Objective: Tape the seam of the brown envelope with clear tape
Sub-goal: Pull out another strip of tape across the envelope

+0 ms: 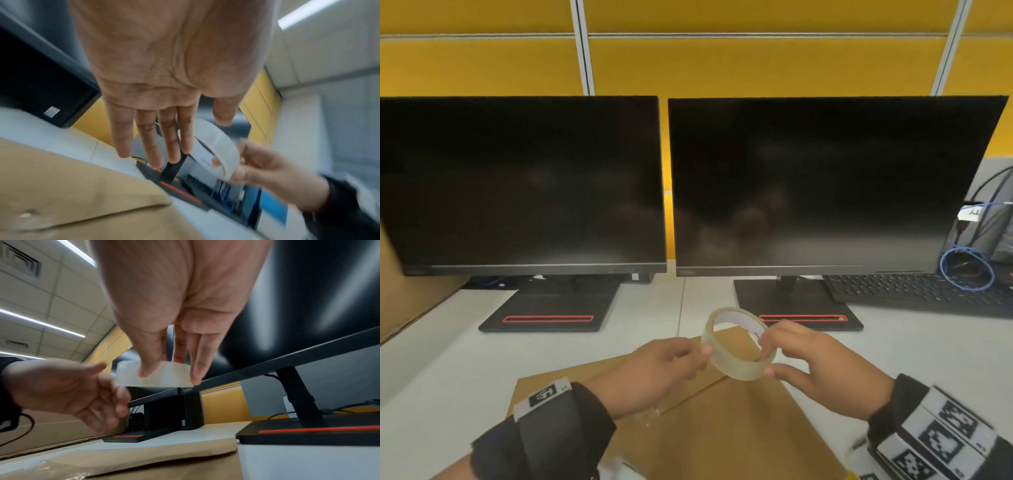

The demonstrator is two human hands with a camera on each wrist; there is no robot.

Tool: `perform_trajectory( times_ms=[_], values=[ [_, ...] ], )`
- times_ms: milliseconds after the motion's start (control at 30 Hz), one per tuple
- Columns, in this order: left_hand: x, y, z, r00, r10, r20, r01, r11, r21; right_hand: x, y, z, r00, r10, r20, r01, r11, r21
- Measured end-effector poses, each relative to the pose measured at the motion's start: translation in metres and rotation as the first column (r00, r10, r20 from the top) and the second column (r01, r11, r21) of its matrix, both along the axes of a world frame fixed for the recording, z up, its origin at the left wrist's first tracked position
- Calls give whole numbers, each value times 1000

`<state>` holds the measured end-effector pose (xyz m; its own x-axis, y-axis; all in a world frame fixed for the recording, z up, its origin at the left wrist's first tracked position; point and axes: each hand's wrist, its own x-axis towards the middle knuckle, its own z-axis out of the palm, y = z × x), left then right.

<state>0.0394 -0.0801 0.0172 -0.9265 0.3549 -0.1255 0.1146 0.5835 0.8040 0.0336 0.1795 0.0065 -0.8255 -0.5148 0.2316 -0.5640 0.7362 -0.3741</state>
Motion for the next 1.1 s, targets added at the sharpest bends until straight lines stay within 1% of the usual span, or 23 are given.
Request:
perform_trajectory(
  times_ms=[33, 67, 133, 233, 333, 400, 467, 567, 667, 767, 900, 1100],
  values=[
    [-3, 0, 5, 998, 43, 35, -46, 993, 111, 0, -3, 3, 1000, 16, -12, -16, 1000, -6],
    [-4, 1, 9, 996, 65, 57, -74, 981, 180, -1, -8, 5, 1000, 27, -15, -27, 1000, -10],
    [-7, 3, 12, 995, 76, 62, -89, 968, 236, -3, -17, 8, 999, 49, -8, -49, 999, -10],
    [-7, 8, 16, 997, 64, 40, -72, 961, 267, -7, -28, 6, 997, 68, 30, -68, 998, 12],
    [-4, 8, 18, 999, 38, -1, -37, 972, 234, -7, -33, 3, 994, 80, 76, -79, 997, -16],
    [-2, 5, 13, 1000, 23, -18, -18, 976, 216, -4, -37, 4, 994, 66, 82, -59, 995, -81],
    [1, 3, 6, 999, -7, -34, 13, 981, 191, -1, -41, 6, 998, 20, 52, -11, 986, -167],
    [7, 2, 0, 997, -9, -70, 19, 989, 148, 2, -47, 10, 998, -53, 18, 56, 939, -338],
    [9, 2, -4, 993, 27, -117, -12, 992, 128, 2, -53, 13, 989, -109, 101, 144, 874, -464],
    [9, 4, -8, 983, 53, -178, -38, 995, 88, 2, -58, 14, 981, -101, 167, 168, 874, -456],
    [9, 7, -11, 966, 99, -240, -87, 994, 59, 8, -65, 14, 984, -87, 157, 148, 889, -433],
    [11, 6, -12, 951, 114, -289, -117, 993, 5, 11, -68, 10, 983, -53, 176, 137, 850, -509]
  ],
)
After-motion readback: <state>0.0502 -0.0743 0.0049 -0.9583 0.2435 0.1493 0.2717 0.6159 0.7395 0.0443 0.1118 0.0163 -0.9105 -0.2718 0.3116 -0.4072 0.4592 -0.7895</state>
